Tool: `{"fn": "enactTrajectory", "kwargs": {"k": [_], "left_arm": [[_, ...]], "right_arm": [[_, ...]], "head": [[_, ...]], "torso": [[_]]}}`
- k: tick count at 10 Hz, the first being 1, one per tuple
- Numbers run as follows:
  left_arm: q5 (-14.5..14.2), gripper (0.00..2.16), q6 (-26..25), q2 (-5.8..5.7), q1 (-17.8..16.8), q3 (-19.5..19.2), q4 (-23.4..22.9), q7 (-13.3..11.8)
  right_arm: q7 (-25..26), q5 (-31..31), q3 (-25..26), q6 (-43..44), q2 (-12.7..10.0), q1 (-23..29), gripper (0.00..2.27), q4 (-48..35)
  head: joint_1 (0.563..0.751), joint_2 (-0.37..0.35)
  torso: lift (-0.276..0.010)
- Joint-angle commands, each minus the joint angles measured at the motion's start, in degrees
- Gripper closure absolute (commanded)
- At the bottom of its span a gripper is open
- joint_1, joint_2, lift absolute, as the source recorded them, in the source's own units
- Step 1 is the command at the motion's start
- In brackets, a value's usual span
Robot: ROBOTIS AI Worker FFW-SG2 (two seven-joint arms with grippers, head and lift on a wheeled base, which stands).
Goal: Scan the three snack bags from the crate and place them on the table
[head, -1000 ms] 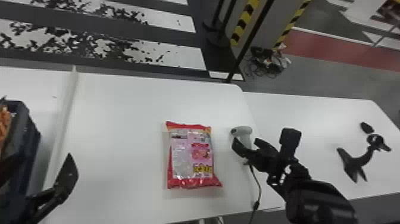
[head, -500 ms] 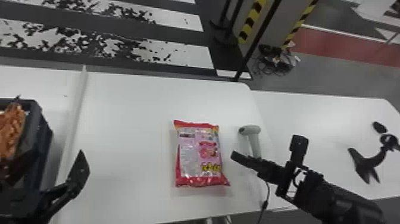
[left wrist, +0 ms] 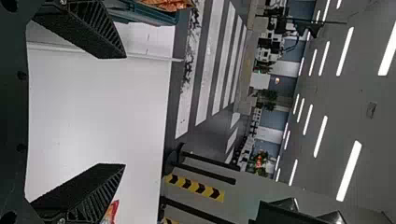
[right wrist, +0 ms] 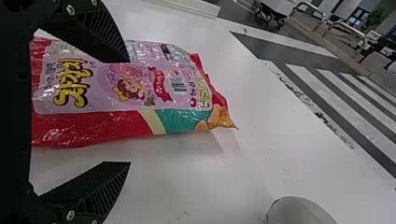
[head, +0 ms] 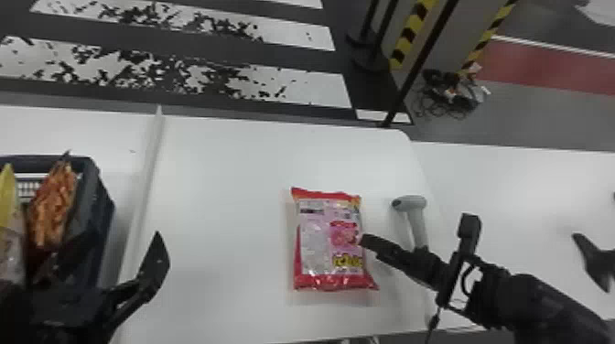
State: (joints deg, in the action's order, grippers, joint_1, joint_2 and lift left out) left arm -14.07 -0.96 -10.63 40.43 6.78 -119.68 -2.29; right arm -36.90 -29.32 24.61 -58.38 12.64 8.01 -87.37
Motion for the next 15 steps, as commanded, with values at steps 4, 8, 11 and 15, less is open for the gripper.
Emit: {"fn": "enactTrajectory", "kwargs": {"k": [4, 8, 11, 15], "left_arm": [[0.0, 0.03, -0.2, -0.01, 0.0, 0.4, -0.7, 0.0], [0.1, 0.03, -0.6, -0.01, -0.3, 0.4, -0.2, -0.1], [0.1, 0.03, -0.6, -0.01, -0.1, 0.4, 0.0, -0.1], [0.8, 0.03, -0.8, 0.43, 0.7, 0.7, -0.5, -0.1]], "right_arm": [[-1.8, 4.9, -4.8, 8.8, 0.5, -2.7, 0.40, 5.5], [-3.6, 7.0, -4.8, 10.8, 1.2, -3.4, 2.24, 7.4], [-3.7, 5.9, -4.8, 10.3, 1.2, -1.7, 2.25, 4.1], [-3.8, -0.8, 0.6, 10.8, -0.1, -0.4, 2.25, -0.6]], "head": [[0.695, -0.198], [0.695, -0.210], [0.695, -0.216], [0.695, -0.212]], "torso": [[-0.062], [-0.062], [-0.062], [-0.062]]}}
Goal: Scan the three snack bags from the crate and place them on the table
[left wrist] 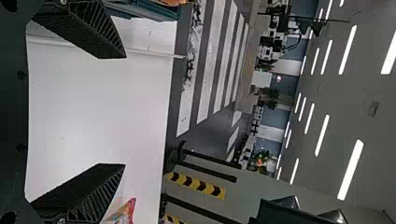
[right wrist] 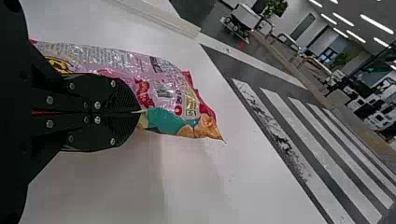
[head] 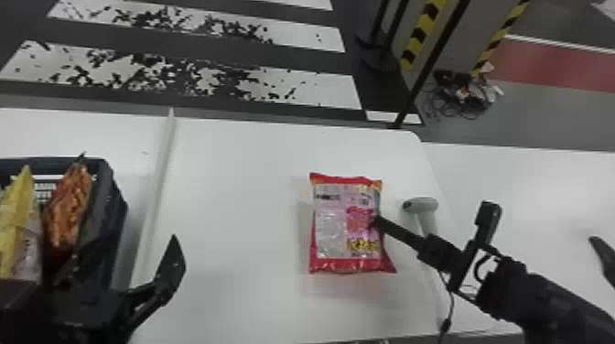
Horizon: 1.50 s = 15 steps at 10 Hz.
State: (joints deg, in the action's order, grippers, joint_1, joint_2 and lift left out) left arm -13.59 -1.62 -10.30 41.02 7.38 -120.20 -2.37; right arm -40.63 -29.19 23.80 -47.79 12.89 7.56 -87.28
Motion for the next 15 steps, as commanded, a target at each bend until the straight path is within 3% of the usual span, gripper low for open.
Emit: {"fn": "enactTrajectory", "kwargs": {"k": [1, 4, 7, 10, 14, 15], "left_arm": [[0.7, 0.03, -1.5, 0.19, 0.1, 0.3, 0.1, 0.0], [1.3, 0.03, -2.7, 0.54, 1.1, 0.3, -0.4, 0.0], [1.8, 0.03, -2.2, 0.45, 1.6, 0.2, -0.6, 0.0], [1.7, 0.03, -2.0, 0.10, 1.2, 0.2, -0.4, 0.1], [1.3, 0.03, -1.7, -0.86, 0.9, 0.4, -0.2, 0.1], [1.1, 0.03, -1.0, -0.86, 0.9, 0.4, -0.1, 0.2]], "right_arm": [[-0.2, -3.9, 3.1, 1.9, -0.2, -0.2, 2.25, -1.0], [-0.2, -9.1, 10.7, 3.2, 0.4, -4.9, 2.25, 1.7], [1.9, -11.6, 16.5, 11.6, 4.3, -11.3, 2.25, 13.1], [9.9, -11.9, 20.7, 23.9, 5.8, -12.5, 2.25, 20.7], [20.5, -9.7, 20.6, 39.7, 8.0, -14.1, 2.25, 32.5], [21.6, -9.6, 20.5, 40.1, 8.4, -14.4, 2.25, 34.6]], "head": [[0.695, -0.224], [0.695, -0.276], [0.695, -0.350], [0.695, -0.350], [0.695, -0.350], [0.695, -0.350]], "torso": [[-0.062], [-0.062], [-0.062], [-0.062], [-0.062], [-0.062]]}}
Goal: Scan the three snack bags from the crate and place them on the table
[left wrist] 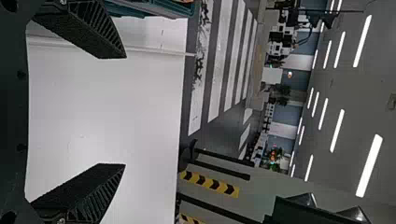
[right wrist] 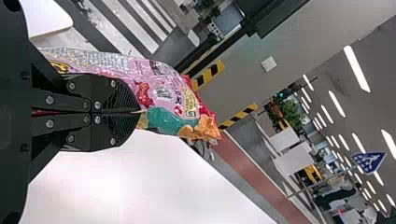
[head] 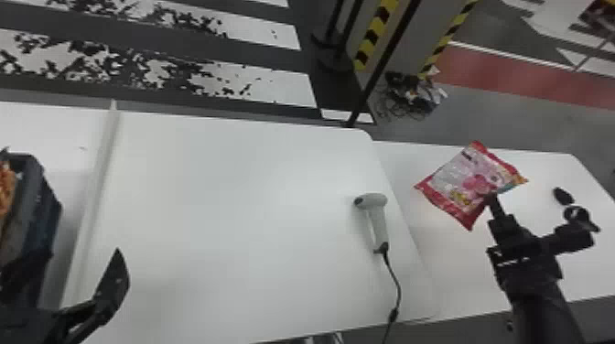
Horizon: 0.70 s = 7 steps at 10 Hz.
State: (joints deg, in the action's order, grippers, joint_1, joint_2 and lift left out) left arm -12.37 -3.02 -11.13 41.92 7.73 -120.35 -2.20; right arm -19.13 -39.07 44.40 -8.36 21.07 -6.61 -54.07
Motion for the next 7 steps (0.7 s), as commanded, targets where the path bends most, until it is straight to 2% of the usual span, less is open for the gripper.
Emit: {"fn": "enactTrajectory", "kwargs": {"k": [1, 4, 5, 6, 7], "left_arm": [[-0.3, 0.03, 0.4, -0.03, -0.1, 0.0, 0.2, 0.0], [-0.3, 0.03, 1.6, -0.12, -0.1, 0.4, 0.3, -0.1], [-0.3, 0.03, 1.8, -0.21, -0.1, 0.4, 0.3, -0.1], [-0.3, 0.03, 1.8, -0.21, -0.1, 0.7, 0.3, -0.5], [-0.2, 0.03, 1.8, -0.21, -0.2, 1.2, 0.2, -0.8]], "right_arm": [[1.4, 0.7, 0.0, 0.7, 0.1, -0.2, 2.25, 2.2], [6.0, 0.5, 0.0, 1.5, -0.7, 2.0, 2.25, 4.2], [6.0, 0.1, 0.0, 1.4, -0.7, 2.4, 2.18, 5.1], [6.7, -0.6, 0.0, 0.5, -0.7, 3.0, 1.94, 5.2], [6.7, -1.2, 0.0, -0.7, -0.6, 3.3, 1.07, 5.1]], "head": [[0.695, -0.350], [0.695, -0.350], [0.695, -0.350], [0.695, -0.350], [0.695, -0.350]], "torso": [[-0.062], [-0.062], [-0.062], [-0.062], [-0.062]]}}
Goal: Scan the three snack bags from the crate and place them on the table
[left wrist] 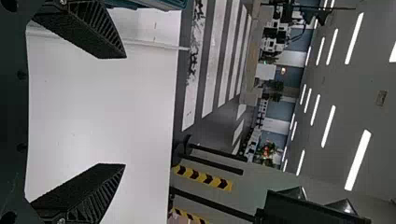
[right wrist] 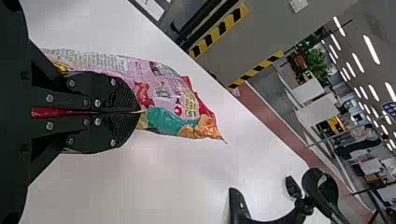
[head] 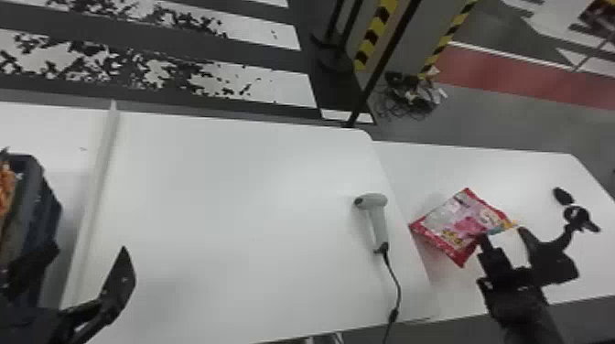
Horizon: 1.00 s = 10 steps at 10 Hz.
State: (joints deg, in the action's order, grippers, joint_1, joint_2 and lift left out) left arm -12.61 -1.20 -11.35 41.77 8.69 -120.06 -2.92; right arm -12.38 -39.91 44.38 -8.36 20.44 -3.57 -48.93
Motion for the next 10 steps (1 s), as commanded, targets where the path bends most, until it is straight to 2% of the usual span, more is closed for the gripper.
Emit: {"fn": "enactTrajectory", "kwargs": {"k": [1, 3, 6, 8, 10], "left_arm": [[0.0, 0.03, 0.0, 0.01, -0.1, 0.5, 0.0, -0.2], [0.1, 0.03, 0.0, 0.01, -0.3, 1.1, 0.2, -0.4], [0.2, 0.03, 0.0, 0.01, -0.4, 1.9, 0.0, -0.5], [0.2, 0.03, 0.0, 0.01, -0.3, 2.2, -0.1, -0.5], [0.2, 0.03, -0.2, 0.01, -0.3, 2.5, -0.4, -0.6]], "right_arm": [[0.1, -0.3, 0.0, -4.6, 0.5, 0.2, 0.00, 0.0], [0.1, -0.4, 0.2, -12.5, 1.4, 0.3, 0.06, -1.3], [0.3, -2.5, 0.5, -21.5, 0.4, 7.0, 0.06, -13.1], [-0.7, -2.1, 0.5, -25.2, -1.8, 11.1, 0.05, -23.1], [-0.8, -0.6, -1.6, -28.3, -5.8, 14.7, 0.05, -35.5]], "head": [[0.695, -0.350], [0.695, -0.350], [0.695, -0.350], [0.695, -0.350], [0.695, -0.350]], "torso": [[-0.062], [-0.062], [-0.062], [-0.062], [-0.062]]}}
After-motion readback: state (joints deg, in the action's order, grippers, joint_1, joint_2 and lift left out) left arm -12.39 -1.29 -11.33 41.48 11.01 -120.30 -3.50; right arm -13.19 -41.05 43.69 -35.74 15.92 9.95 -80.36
